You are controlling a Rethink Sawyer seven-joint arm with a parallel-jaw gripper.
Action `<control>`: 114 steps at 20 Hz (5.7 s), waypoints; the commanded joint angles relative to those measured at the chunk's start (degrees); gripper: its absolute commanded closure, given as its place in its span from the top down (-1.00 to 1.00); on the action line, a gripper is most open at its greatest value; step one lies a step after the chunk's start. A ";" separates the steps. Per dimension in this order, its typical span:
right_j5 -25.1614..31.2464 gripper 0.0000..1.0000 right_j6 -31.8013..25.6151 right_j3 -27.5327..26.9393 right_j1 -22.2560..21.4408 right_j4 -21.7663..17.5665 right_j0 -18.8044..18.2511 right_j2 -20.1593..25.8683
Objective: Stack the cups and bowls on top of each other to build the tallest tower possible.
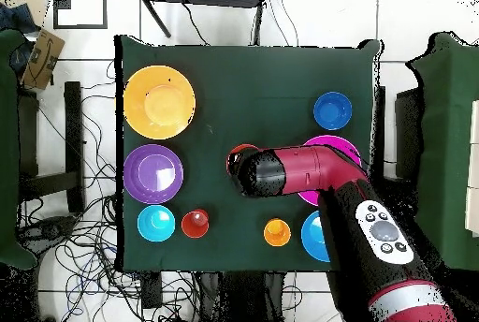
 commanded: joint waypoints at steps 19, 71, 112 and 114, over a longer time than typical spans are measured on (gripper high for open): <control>0.01 1.00 -3.16 2.90 1.51 -1.95 2.01 2.96; 28.00 1.00 -28.64 -36.67 12.73 -5.35 -0.61 15.74; 23.89 1.00 -31.72 -37.71 18.57 -13.34 -8.40 17.15; 24.67 1.00 -32.03 -38.76 18.64 -13.29 -8.46 17.07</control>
